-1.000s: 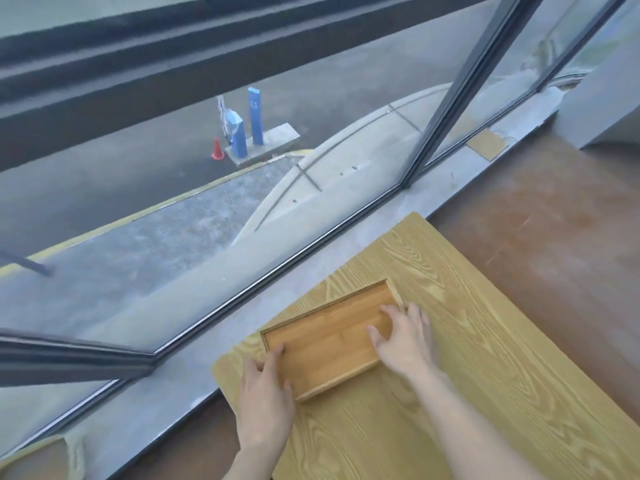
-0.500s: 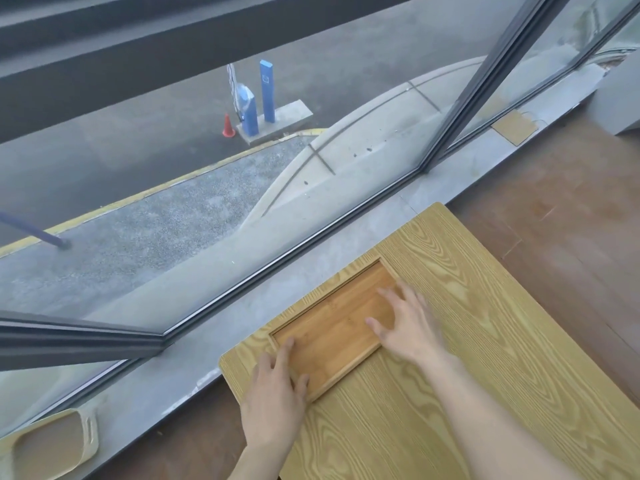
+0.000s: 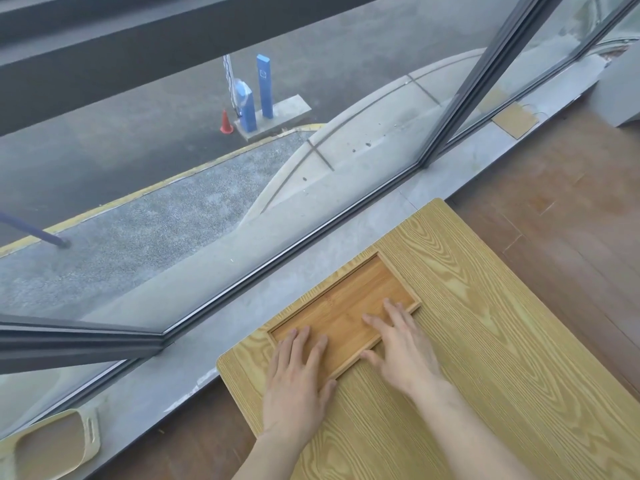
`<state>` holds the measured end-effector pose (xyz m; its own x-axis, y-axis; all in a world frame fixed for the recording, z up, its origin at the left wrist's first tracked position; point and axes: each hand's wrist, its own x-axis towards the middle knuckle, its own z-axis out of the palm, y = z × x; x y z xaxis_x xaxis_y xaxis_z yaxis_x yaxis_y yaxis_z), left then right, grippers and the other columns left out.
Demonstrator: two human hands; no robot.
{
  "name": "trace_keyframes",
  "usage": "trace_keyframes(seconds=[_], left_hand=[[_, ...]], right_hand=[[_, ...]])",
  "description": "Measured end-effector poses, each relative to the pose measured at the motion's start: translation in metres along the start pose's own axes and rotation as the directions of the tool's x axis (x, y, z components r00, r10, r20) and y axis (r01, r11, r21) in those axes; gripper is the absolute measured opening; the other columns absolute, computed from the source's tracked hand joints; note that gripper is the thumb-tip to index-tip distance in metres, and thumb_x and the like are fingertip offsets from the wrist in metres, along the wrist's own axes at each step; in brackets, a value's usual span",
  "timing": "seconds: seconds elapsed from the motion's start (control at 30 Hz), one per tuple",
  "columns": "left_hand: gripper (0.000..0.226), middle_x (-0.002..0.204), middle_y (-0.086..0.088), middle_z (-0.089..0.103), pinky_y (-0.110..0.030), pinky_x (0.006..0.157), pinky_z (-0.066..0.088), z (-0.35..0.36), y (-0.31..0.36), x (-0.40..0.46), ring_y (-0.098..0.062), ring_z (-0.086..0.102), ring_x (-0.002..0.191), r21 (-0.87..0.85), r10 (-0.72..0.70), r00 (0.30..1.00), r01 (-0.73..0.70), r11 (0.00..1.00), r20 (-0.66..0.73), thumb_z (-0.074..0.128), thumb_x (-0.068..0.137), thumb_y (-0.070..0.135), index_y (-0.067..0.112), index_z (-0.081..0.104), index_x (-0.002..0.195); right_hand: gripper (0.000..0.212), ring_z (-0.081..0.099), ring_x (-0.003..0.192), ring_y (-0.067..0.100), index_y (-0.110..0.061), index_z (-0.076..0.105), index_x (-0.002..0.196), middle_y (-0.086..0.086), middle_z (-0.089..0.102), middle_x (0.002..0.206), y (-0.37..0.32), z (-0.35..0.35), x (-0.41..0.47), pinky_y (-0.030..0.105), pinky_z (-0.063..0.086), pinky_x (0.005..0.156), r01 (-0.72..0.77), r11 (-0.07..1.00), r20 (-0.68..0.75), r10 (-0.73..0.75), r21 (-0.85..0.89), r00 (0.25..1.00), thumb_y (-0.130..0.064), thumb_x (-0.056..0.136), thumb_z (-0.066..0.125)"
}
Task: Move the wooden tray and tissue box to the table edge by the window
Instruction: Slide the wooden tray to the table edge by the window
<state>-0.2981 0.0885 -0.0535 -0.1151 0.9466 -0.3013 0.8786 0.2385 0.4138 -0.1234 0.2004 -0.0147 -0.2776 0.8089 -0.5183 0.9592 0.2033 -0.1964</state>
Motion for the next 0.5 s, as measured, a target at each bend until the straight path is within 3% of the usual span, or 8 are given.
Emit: trace_keyframes(seconds=[0.5], left_hand=[[0.070, 0.164, 0.005, 0.019, -0.040, 0.123, 0.016, -0.011, 0.000, 0.012, -0.021, 0.008, 0.152, 0.020, 0.005, 1.000, -0.005, 1.000, 0.002, 0.052, 0.089, 0.060, 0.039, 0.026, 0.151]], right_hand=[[0.072, 0.000, 0.159, 0.025, -0.037, 0.033, 0.155, 0.004, 0.005, 0.173, -0.006, 0.000, 0.012, 0.047, 0.025, 0.126, -0.015, 0.999, -0.010, 0.015, 0.030, 1.000, -0.049, 0.093, 0.067]])
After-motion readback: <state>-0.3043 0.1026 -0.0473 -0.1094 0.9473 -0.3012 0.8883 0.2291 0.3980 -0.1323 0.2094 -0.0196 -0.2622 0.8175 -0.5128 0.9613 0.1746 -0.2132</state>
